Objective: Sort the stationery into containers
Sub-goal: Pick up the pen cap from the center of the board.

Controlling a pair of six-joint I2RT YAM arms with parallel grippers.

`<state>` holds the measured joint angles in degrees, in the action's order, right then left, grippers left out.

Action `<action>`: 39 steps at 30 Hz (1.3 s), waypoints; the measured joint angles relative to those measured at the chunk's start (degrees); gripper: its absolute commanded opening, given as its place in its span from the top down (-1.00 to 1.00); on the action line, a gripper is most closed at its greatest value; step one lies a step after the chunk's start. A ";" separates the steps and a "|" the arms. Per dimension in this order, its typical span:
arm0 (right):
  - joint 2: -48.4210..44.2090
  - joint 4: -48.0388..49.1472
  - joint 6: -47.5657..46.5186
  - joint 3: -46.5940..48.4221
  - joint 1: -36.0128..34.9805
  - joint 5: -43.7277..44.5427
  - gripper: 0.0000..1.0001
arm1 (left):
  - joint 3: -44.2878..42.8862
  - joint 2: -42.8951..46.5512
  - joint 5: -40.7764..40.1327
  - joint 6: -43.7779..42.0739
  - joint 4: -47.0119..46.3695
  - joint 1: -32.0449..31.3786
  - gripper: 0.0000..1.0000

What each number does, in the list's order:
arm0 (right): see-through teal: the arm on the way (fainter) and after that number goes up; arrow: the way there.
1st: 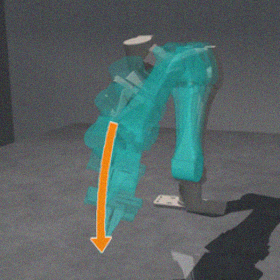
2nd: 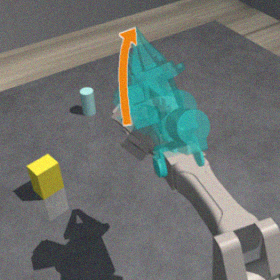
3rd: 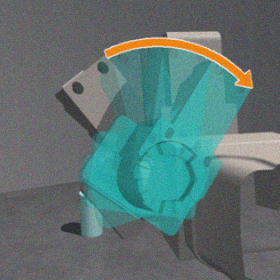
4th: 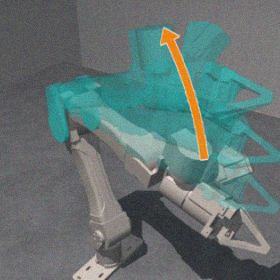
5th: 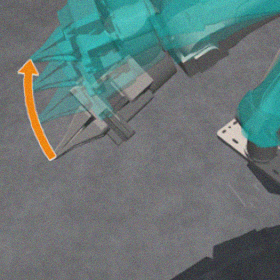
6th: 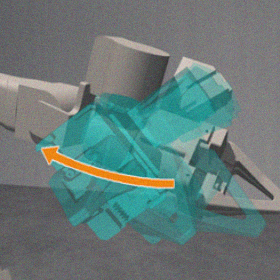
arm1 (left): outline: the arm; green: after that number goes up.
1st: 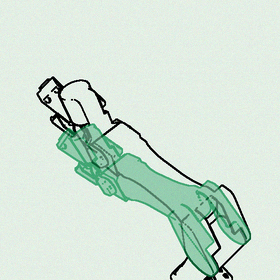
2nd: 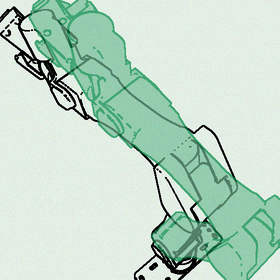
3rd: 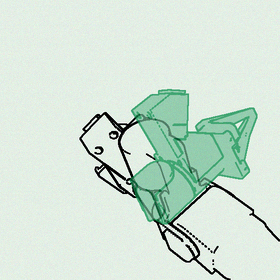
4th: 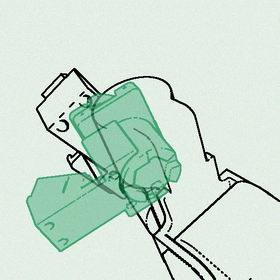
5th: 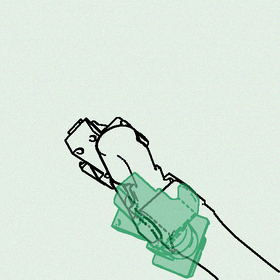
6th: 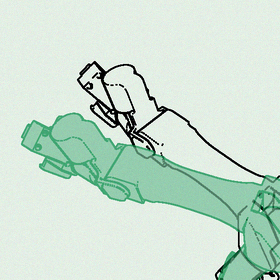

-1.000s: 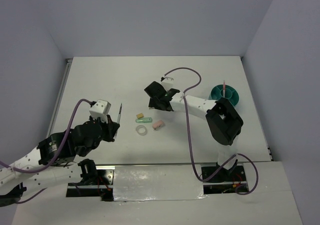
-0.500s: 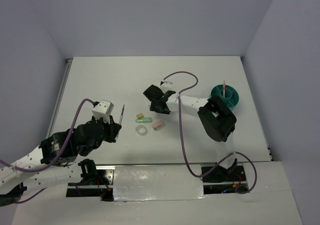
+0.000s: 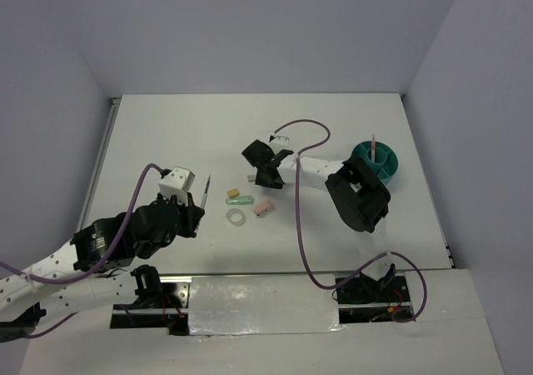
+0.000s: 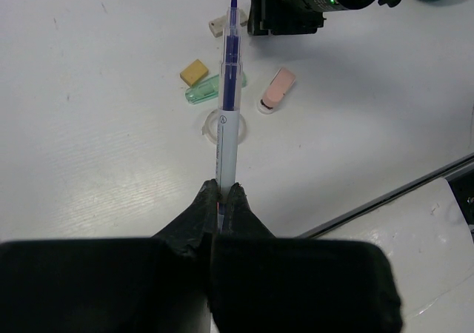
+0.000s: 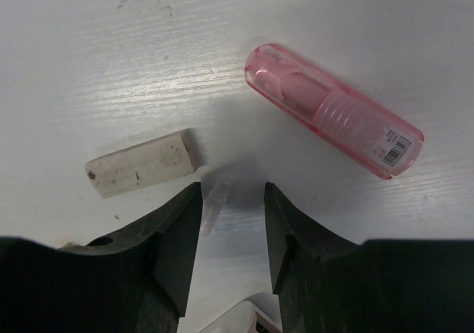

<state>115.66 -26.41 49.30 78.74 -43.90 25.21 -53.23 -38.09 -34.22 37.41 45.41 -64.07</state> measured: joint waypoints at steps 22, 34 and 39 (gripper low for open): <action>0.87 -2.27 2.60 0.81 -2.16 3.34 0.36 | 0.00 0.31 0.02 0.00 0.02 0.00 1.00; 0.28 -1.07 3.10 -0.17 -2.38 4.26 1.00 | 0.02 0.81 0.04 -0.11 0.00 0.00 1.00; -9.92 10.08 -1.51 -13.49 -3.17 3.63 1.00 | 0.13 2.08 1.18 -1.01 -0.33 0.00 1.00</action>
<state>105.73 -16.34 47.79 65.25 -47.07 28.84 -53.10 -36.01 -33.04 36.40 45.08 -64.07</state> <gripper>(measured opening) 0.031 0.050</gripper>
